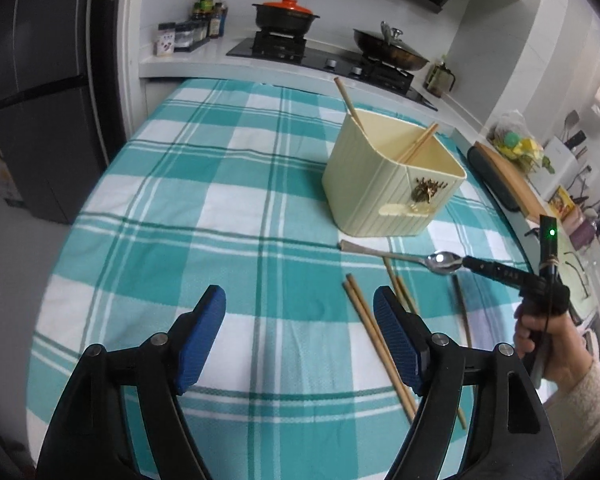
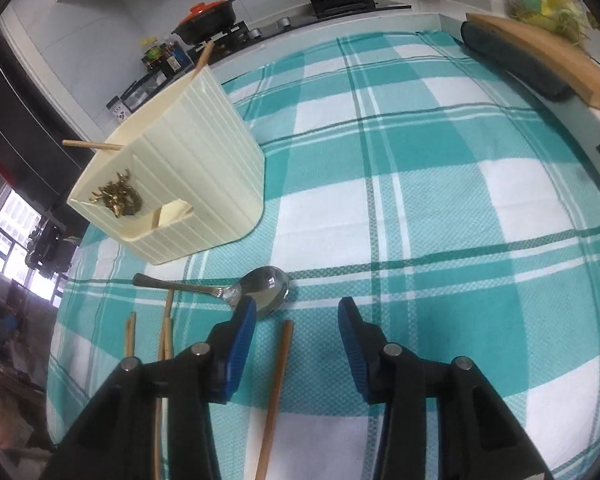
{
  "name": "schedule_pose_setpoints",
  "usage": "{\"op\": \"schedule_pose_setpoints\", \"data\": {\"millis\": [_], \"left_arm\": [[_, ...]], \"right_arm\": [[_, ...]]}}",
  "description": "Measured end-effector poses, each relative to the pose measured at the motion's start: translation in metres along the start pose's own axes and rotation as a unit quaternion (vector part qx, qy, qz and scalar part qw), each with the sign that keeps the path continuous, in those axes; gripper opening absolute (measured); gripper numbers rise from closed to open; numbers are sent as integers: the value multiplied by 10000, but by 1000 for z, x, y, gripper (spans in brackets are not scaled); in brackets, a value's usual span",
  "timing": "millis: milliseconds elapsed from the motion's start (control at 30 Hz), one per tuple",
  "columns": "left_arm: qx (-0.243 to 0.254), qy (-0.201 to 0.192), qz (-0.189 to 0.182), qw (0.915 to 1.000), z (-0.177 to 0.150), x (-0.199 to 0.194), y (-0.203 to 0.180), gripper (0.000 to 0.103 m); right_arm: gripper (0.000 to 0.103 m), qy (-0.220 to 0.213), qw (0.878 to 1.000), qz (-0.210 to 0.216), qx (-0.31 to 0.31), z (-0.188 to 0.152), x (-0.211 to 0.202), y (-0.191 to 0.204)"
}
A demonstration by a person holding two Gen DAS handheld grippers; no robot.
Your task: Organize utensils
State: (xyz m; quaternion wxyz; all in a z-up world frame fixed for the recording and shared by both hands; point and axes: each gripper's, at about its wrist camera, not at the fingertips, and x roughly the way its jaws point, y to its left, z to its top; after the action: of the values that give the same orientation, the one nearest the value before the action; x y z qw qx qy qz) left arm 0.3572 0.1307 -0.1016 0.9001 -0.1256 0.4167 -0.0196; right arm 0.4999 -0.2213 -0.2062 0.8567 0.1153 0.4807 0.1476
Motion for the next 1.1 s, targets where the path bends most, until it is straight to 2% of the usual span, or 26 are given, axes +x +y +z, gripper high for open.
{"op": "schedule_pose_setpoints", "data": {"millis": [67, 133, 167, 300, 467, 567, 767, 867, 1000, 1067, 1100], "left_arm": [[-50, 25, 2, 10000, -7, -1, 2, 78], [-108, 48, 22, 9999, -10, -2, 5, 78], [-130, 60, 20, 9999, -11, -1, 6, 78], [-167, 79, 16, 9998, -14, 0, 6, 78], [-137, 102, -82, 9998, -18, -2, 1, 78], [-72, 100, -132, 9998, -21, -3, -4, 78], [-5, 199, -193, 9996, -27, 1, -9, 78], [-10, 295, -301, 9991, -29, 7, -16, 78], [124, 348, -396, 9985, -30, 13, -34, 78], [173, 362, -443, 9982, -32, 13, -44, 78], [190, 369, -444, 9982, -33, 13, -47, 78]], "right_arm": [[33, 13, 10000, 25, 61, 3, 13, 1], [11, 112, 9998, 105, 108, 5, 25, 3], [9, 171, 9996, 186, 87, 6, 29, 5], [5, 163, 9989, 393, -209, 10, 17, 16], [3, 6, 9966, 749, -342, 18, -37, 3], [4, -33, 9952, 818, -530, 21, -78, -12], [4, 216, 9892, 1175, -848, 18, -161, -49], [4, 683, 9777, 1358, -1452, 11, -187, -53], [4, 1445, 9609, 689, -2261, -8, -170, -50], [3, 1516, 9542, 123, -2578, -14, -145, -48], [3, 1423, 9547, -3, -2615, -14, -132, -46]]}}
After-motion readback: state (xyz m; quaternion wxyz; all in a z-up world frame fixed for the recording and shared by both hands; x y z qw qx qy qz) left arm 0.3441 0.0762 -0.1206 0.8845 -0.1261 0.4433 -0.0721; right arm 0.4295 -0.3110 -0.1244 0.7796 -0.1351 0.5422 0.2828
